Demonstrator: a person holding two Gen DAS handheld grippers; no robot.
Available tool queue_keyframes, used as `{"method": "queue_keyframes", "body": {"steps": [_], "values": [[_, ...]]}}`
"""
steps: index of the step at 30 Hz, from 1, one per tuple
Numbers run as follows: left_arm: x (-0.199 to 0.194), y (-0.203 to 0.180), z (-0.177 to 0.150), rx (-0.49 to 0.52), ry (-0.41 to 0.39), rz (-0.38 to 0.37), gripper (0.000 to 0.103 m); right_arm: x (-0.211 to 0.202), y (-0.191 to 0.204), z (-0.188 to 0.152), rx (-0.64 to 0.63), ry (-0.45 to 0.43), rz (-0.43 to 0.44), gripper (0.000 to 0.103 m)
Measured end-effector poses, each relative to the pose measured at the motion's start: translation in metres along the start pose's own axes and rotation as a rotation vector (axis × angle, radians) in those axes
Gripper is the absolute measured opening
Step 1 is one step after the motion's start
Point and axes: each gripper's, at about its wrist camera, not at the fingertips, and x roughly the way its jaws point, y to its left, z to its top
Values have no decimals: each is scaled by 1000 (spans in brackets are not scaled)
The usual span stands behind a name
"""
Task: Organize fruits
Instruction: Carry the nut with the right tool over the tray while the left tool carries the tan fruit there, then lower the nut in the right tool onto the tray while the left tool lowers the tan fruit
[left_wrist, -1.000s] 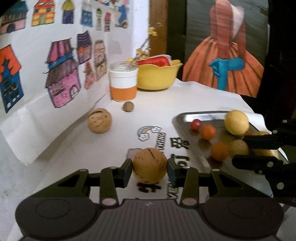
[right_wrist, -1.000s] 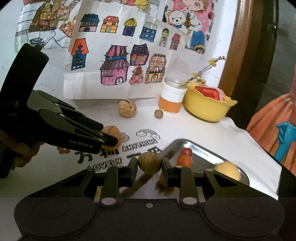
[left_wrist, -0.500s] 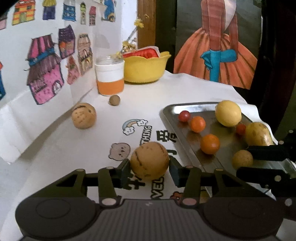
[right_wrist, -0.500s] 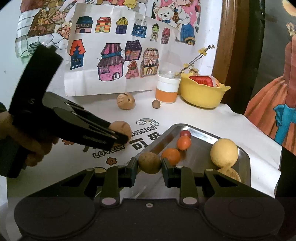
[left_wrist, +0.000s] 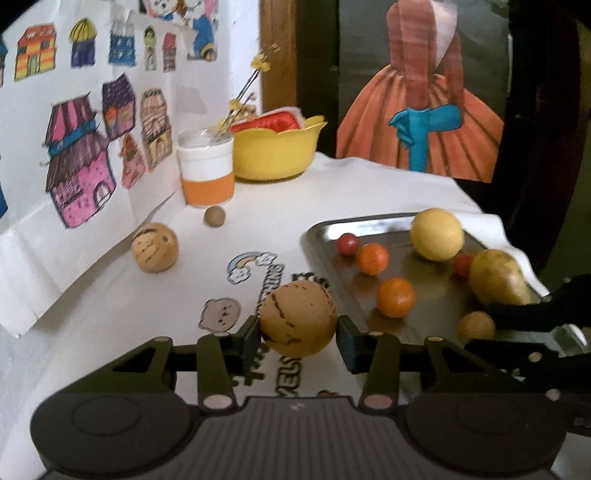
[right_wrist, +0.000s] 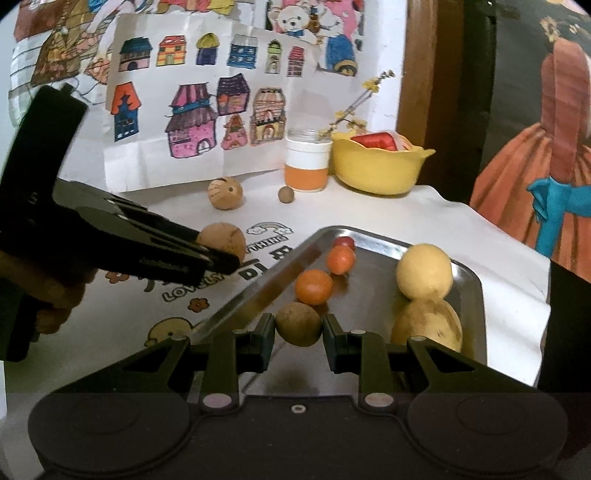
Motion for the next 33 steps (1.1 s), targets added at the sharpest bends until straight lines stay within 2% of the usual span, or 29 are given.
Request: {"method": "queue_keyframes", "body": {"steps": [8, 14, 28, 33], "values": [[-7, -27, 3, 30, -7, -74, 48, -15, -15, -11, 62, -8, -79, 30], [-5, -44, 1, 46, 1, -115, 48, -27, -25, -21, 104, -12, -107, 30], [9, -73, -5, 67, 39, -166, 48, -44, -33, -45, 192, -2, -193, 30], [11, -76, -6, 71, 45, -171, 48, -45, -37, -50, 226, 4, -198, 30]]}}
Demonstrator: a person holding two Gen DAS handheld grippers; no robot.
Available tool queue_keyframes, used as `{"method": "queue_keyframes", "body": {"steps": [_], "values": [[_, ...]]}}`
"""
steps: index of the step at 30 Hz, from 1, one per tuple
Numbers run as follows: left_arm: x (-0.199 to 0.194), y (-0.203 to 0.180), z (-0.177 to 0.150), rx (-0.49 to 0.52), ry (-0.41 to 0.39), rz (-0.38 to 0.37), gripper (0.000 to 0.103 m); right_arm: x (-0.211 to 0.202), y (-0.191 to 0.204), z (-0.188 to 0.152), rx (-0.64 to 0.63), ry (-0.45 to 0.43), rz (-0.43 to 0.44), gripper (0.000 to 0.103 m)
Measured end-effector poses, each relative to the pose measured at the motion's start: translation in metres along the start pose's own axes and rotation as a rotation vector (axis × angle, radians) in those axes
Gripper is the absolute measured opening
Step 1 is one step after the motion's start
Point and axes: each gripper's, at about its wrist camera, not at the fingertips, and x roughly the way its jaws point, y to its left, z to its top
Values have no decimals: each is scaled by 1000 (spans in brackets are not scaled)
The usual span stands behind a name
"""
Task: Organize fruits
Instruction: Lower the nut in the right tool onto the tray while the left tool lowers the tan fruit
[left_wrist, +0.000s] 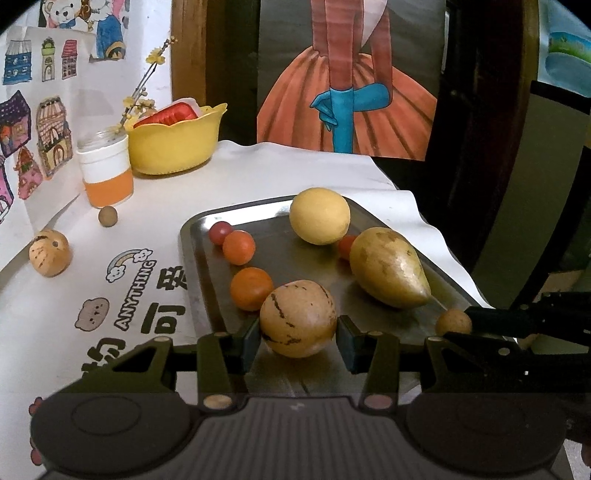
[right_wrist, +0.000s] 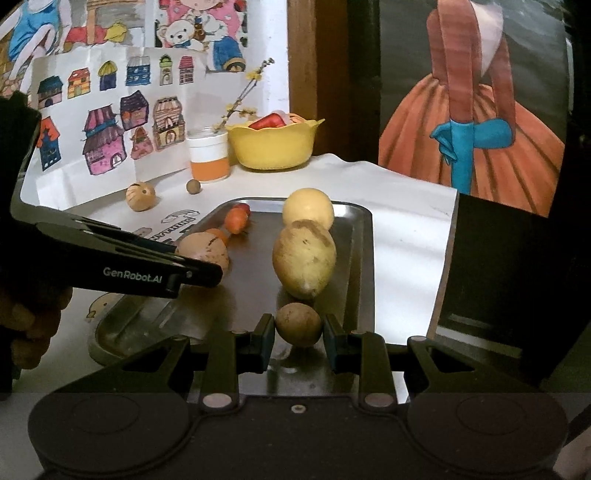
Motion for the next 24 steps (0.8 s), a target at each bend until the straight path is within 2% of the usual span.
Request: {"method": "queue_keyframes", "body": {"steps": [17, 24], "values": [[2, -1, 0, -4, 2, 2, 50, 3, -1, -2, 20, 6, -9, 32], [-1, 0, -2, -20, 4, 5, 51, -2, 0, -5, 27, 2, -7, 43]]}}
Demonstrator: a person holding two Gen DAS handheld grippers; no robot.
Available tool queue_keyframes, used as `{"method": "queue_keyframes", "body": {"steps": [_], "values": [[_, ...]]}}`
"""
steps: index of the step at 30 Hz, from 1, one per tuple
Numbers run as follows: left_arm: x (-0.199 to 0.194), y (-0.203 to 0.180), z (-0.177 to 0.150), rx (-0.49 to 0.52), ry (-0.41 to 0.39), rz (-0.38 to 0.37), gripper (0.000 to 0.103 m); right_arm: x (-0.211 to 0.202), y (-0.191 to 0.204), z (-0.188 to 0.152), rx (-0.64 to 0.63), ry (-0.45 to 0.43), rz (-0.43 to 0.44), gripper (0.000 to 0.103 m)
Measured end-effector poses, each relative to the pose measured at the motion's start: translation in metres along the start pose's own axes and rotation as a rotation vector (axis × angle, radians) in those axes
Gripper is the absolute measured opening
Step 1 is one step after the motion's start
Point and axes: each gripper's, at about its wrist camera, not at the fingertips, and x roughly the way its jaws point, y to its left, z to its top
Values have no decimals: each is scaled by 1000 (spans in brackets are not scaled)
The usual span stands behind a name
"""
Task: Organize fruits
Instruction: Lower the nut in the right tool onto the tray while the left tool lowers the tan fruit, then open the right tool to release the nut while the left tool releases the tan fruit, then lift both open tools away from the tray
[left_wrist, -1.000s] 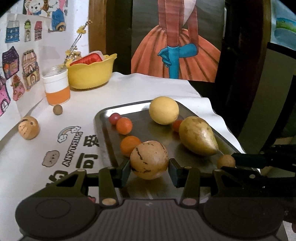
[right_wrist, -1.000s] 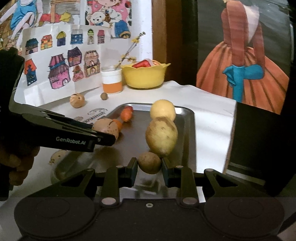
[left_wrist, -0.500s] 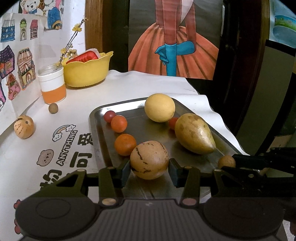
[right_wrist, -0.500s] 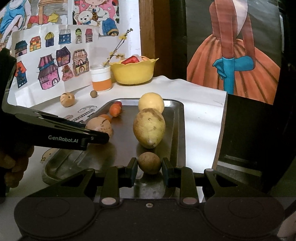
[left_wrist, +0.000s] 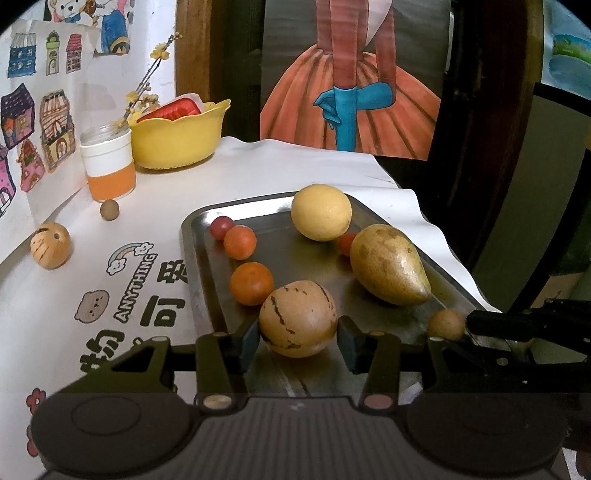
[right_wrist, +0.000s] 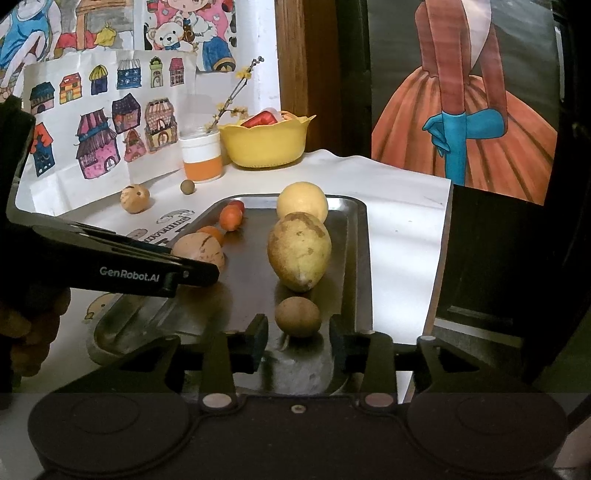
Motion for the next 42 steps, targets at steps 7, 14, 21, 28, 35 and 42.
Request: {"method": "queue_keyframes", "body": {"steps": [7, 14, 21, 28, 35, 42], "values": [[-10, 0, -3, -17, -7, 6, 58, -9, 2, -3, 6, -9, 12, 57], [-23, 1, -4, -32, -26, 20, 69, -20, 6, -4, 11, -22, 14, 69], [-41, 4, -8, -55, -54, 45, 82, -34, 12, -6, 17, -34, 24, 84], [-65, 9, -18, -100, -81, 80, 101, -55, 19, -11, 29, -49, 41, 101], [-94, 14, -30, -133, -101, 105, 102, -80, 31, -18, 30, -54, 24, 102], [-123, 24, -49, -164, -102, 120, 102, -104, 53, -25, 14, -38, 33, 102]]}}
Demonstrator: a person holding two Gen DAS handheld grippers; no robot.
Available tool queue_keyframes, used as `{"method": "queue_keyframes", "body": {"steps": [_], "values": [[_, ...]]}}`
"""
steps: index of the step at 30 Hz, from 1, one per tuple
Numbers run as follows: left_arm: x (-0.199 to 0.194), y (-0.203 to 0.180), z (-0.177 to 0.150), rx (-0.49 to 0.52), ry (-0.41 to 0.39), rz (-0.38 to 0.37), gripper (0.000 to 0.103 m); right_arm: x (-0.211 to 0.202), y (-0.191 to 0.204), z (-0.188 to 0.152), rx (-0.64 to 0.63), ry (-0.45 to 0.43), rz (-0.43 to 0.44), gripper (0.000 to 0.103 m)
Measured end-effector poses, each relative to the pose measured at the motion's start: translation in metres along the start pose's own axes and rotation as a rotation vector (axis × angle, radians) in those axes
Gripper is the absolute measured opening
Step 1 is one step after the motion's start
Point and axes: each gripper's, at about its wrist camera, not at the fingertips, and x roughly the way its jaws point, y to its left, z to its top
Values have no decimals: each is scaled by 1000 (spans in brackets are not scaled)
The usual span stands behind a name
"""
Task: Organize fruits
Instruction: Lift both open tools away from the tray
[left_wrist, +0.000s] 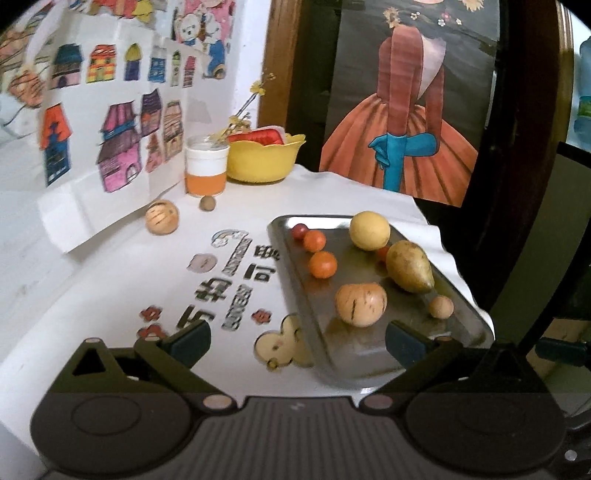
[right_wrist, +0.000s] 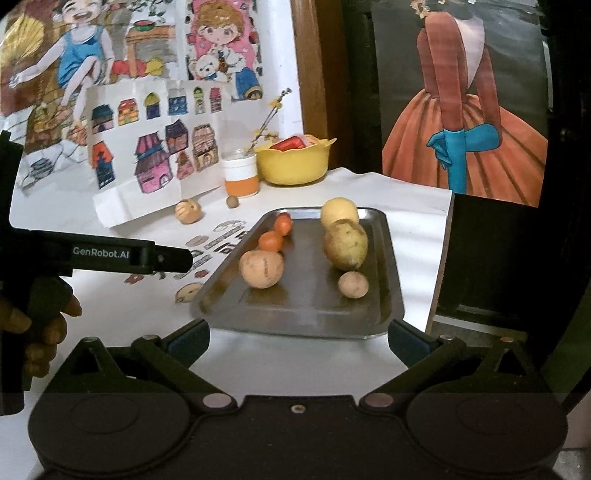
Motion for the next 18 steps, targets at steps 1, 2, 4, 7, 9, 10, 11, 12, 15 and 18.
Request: {"method": "queue_keyframes", "body": {"steps": [1, 2, 4, 7, 9, 10, 11, 12, 15, 18], "values": [[-3, 2, -3, -2, 4, 2, 102, -3, 5, -1, -4, 4, 4, 102], [-6, 5, -6, -6, 7, 5, 102, -5, 10, -3, -8, 10, 10, 102], [-11, 10, -13, -23, 16, 12, 102, -8, 19, -5, -13, 22, 24, 102], [-19, 21, -26, -60, 38, 15, 102, -13, 34, -10, -15, 40, 44, 102], [-24, 29, -33, -78, 47, 23, 102, -15, 42, -12, -17, 53, 53, 102], [-27, 32, -37, -88, 50, 30, 102, -16, 47, -14, -19, 60, 56, 102], [-30, 36, -39, -95, 51, 34, 102, -17, 51, -15, -20, 66, 59, 102], [-34, 40, -42, -104, 51, 39, 102, -19, 54, -15, -21, 71, 63, 102], [-45, 53, -48, -123, 44, 58, 102, -22, 65, -16, -25, 83, 74, 102], [-53, 65, -51, -134, 40, 90, 102, -26, 77, -16, -38, 92, 78, 102]]}}
